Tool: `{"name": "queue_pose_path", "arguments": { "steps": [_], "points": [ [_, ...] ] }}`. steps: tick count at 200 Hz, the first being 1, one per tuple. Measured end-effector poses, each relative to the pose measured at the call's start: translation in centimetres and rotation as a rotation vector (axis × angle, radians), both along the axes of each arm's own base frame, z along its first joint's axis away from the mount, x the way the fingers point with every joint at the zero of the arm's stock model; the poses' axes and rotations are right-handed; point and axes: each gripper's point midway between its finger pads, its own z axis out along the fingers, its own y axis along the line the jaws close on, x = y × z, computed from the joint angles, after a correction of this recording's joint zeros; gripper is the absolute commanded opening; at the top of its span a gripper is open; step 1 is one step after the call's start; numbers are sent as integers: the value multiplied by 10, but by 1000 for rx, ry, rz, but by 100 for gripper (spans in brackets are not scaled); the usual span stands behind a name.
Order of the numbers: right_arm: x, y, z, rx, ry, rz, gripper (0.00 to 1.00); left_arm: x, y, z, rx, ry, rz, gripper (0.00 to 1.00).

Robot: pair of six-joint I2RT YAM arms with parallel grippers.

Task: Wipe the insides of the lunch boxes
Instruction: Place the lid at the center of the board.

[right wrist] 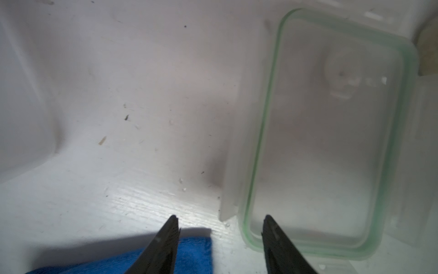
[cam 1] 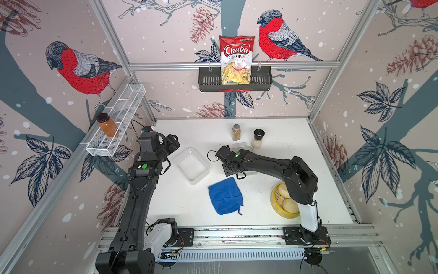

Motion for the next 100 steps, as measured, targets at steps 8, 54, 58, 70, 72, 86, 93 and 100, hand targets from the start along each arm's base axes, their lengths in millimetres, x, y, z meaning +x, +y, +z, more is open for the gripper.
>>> {"name": "queue_pose_path", "arguments": {
  "steps": [8, 54, 58, 70, 72, 86, 93, 100],
  "points": [
    [-2, 2, 4, 21, 3, 5, 51, 3, 2, -4, 8, 13, 8, 70],
    [-34, 43, 49, 240, 10, 99, 0, 39, 25, -41, 47, 102, 93, 58],
    [-39, 47, 48, 254, 20, 112, 0, 43, 28, -46, 45, 113, 103, 58],
    [-55, 57, 40, 281, 68, 151, 0, 55, 36, -61, 33, 141, 131, 56],
    [-57, 59, 38, 284, 76, 158, 0, 57, 37, -64, 31, 147, 133, 56],
    [-69, 67, 29, 298, 118, 180, 0, 69, 43, -82, 19, 184, 154, 55],
    [-73, 73, 25, 312, 136, 185, 0, 76, 46, -90, 10, 200, 164, 55],
    [-76, 78, 21, 322, 152, 198, 0, 81, 47, -97, 9, 213, 165, 54]
  ]
}}
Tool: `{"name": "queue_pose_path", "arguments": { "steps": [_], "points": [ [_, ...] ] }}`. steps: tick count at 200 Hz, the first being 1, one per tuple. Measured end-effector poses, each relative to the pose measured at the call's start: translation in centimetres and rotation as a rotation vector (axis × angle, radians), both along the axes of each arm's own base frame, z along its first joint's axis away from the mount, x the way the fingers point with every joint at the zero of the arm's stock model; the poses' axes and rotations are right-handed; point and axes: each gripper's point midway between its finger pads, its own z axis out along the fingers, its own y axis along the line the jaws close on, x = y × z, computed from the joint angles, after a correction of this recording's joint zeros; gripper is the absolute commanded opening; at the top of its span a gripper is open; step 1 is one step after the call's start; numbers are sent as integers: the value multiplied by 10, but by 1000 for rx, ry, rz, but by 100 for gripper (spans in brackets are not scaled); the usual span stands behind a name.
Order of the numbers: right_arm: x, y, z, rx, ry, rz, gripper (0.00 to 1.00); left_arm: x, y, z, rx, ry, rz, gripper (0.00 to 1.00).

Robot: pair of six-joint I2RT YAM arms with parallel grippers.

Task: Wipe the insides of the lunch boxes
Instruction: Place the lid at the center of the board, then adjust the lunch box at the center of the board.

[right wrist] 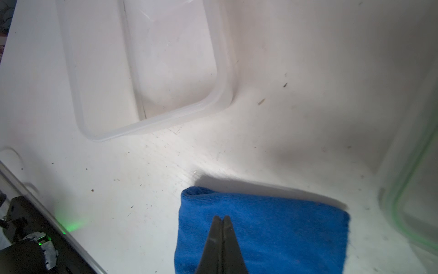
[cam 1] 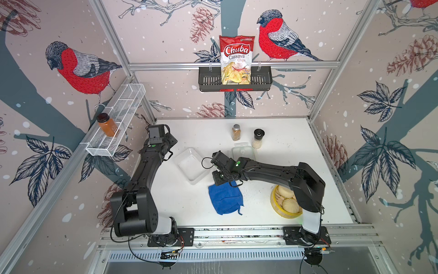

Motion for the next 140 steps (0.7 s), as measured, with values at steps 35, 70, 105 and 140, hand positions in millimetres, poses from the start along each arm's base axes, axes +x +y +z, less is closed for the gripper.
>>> {"name": "queue_pose_path", "arguments": {
  "steps": [35, 70, 105, 140],
  "points": [
    [2, 26, -5, 51, 44, 57, 0, 12, -2, -45, -44, 86, 0, 53],
    [40, 31, 2, 110, 35, 31, 0, 0, 1, -83, -50, 166, 21, 53],
    [74, 32, 8, 139, 16, 22, 0, -19, 6, -108, -57, 223, 56, 49],
    [104, 30, 11, 145, -3, 12, 0, -44, 1, -120, -84, 246, 70, 47]
  ]
}}
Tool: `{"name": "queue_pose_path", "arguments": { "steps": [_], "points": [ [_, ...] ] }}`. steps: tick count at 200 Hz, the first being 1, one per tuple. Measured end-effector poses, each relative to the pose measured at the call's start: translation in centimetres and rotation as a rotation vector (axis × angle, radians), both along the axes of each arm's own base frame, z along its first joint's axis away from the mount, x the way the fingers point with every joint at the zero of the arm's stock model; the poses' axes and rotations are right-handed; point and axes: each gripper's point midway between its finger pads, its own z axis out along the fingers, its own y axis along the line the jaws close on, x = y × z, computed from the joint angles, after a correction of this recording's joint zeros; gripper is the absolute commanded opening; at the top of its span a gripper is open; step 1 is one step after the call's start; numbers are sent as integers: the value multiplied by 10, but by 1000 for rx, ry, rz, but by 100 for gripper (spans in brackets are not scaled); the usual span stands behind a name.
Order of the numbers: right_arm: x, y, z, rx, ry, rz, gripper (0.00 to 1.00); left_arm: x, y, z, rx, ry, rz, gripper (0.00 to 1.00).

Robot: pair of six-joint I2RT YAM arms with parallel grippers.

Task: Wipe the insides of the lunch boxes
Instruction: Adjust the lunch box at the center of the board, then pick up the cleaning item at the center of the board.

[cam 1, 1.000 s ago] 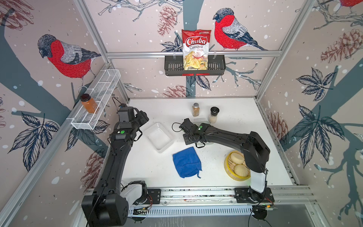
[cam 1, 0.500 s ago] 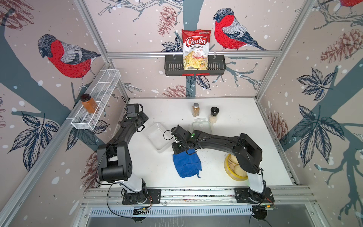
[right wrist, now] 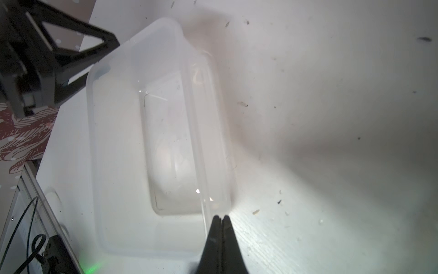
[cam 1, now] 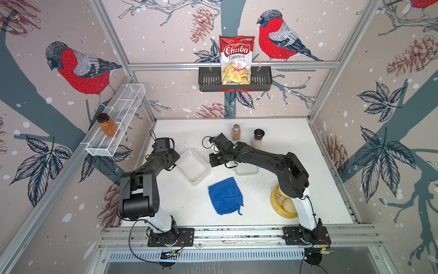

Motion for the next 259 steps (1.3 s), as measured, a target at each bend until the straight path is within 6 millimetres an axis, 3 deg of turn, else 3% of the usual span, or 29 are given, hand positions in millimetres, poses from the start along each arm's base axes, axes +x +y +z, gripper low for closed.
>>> {"name": "queue_pose_path", "arguments": {
  "steps": [27, 47, 59, 81, 97, 130, 170, 199, 223, 239, 249, 259],
  "points": [
    [12, -22, -2, -32, -13, -30, 0, -25, -8, -2, -24, -2, -10, 47],
    [-3, -49, 2, -76, -16, -44, 2, -46, -16, -4, -48, -3, -23, 47],
    [-18, -67, 9, -97, -24, -46, 12, -57, -23, -5, -76, -4, -27, 47],
    [-50, -94, 19, -158, -57, -47, 44, -76, -35, -6, -107, -5, -52, 48],
    [-81, -101, 21, -200, -75, -7, 54, -86, -42, -5, -128, -10, -64, 50],
    [-128, -105, -1, -310, -90, 22, 64, -92, -48, 4, -156, -41, -75, 54],
    [-135, -105, -44, -438, -118, 6, 70, -89, -45, 17, -139, -56, -68, 68],
    [-136, -108, -73, -464, -104, -12, 71, -82, -39, 22, -115, -68, -51, 72],
    [-136, -105, -79, -435, -108, -19, 68, -73, -37, 32, -114, -90, -59, 73],
    [-135, -104, -83, -415, -110, -28, 52, -66, -41, 41, -120, -117, -95, 73],
    [-133, -103, -84, -395, -122, -36, 22, -63, -44, 44, -123, -128, -121, 73],
    [-130, -102, -85, -376, -129, -46, 16, -62, -47, 45, -130, -131, -141, 73]
  ]
}}
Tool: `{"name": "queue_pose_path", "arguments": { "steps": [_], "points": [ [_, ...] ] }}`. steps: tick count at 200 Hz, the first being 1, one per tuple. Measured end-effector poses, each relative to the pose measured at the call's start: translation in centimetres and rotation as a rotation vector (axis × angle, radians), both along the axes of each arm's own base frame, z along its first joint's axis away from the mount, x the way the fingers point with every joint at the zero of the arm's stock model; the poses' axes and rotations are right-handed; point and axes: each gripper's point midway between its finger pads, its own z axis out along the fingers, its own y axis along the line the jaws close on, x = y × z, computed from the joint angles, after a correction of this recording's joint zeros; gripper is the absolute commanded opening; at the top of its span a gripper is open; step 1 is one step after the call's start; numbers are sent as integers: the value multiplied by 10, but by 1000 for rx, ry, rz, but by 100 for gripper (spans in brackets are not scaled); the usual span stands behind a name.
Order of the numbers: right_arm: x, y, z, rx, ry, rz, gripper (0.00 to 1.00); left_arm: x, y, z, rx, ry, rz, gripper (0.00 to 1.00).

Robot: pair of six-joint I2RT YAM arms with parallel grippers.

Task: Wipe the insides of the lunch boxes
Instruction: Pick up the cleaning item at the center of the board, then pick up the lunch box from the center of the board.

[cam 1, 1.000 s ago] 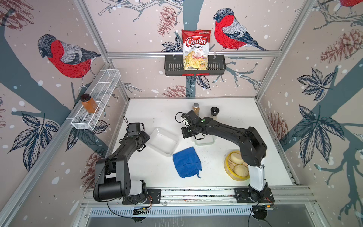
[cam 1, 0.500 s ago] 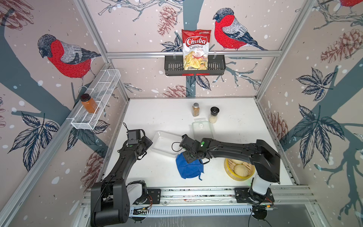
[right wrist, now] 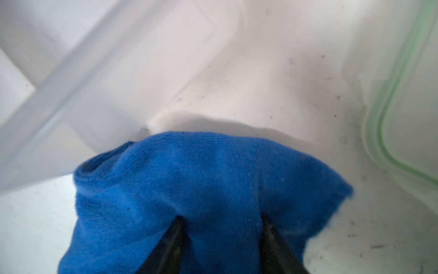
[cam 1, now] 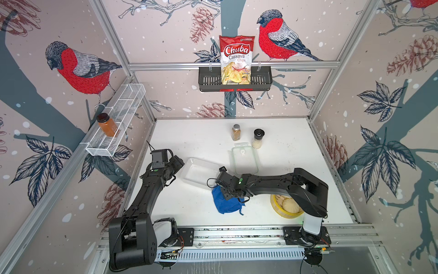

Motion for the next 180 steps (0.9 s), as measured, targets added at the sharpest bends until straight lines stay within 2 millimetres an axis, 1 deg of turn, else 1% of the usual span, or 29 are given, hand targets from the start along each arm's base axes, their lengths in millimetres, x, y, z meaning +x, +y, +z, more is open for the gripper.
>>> {"name": "queue_pose_path", "arguments": {
  "steps": [9, 28, 44, 52, 65, 70, 76, 84, 91, 100, 112, 121, 130, 143, 157, 171, 180],
  "points": [
    [2, 1, 0, 20, -2, -10, 7, -1, -3, -1, -4, 2, -18, 73],
    [2, 2, 1, 43, -6, -9, 0, -6, -6, -8, -13, 15, -38, 73],
    [2, 2, 6, 64, -10, -8, 0, -12, -9, -15, -19, 36, -56, 73],
    [-2, 1, 9, 73, 5, 0, 0, -14, -10, -17, -22, 43, -59, 73],
    [-16, -15, 15, 37, 64, 15, 0, -15, -11, -19, -23, 49, -67, 73],
    [-21, -21, 21, 25, 91, 19, 0, -15, -11, -19, -25, 50, -68, 72],
    [-23, -25, 31, 26, 103, 18, 0, -15, -12, -20, -27, 52, -71, 71],
    [-19, -25, 51, 55, 102, 16, 0, -15, -12, -20, -30, 54, -74, 71],
    [-10, -22, 76, 101, 81, 14, 0, -15, -12, -21, -27, 54, -78, 70],
    [3, -15, 110, 176, 48, -2, 0, -15, -13, -21, -26, 55, -81, 67],
    [21, -4, 149, 261, -1, 0, 0, -14, -12, -21, -21, 54, -87, 64],
    [31, 6, 170, 309, -27, 2, 0, -14, -13, -20, -22, 51, -88, 62],
    [40, 16, 183, 335, -49, 16, 0, -14, -13, -21, -24, 53, -89, 61],
    [55, 37, 195, 362, -67, 35, 0, -14, -14, -22, -29, 52, -93, 60],
    [73, 64, 199, 372, -82, 56, 0, -15, -17, -23, -41, 49, -102, 58],
    [91, 94, 192, 371, -84, 73, 0, -20, -20, -26, -47, 50, -111, 57],
    [97, 110, 184, 368, -79, 92, 0, -23, -22, -29, -51, 56, -116, 54]
  ]
}}
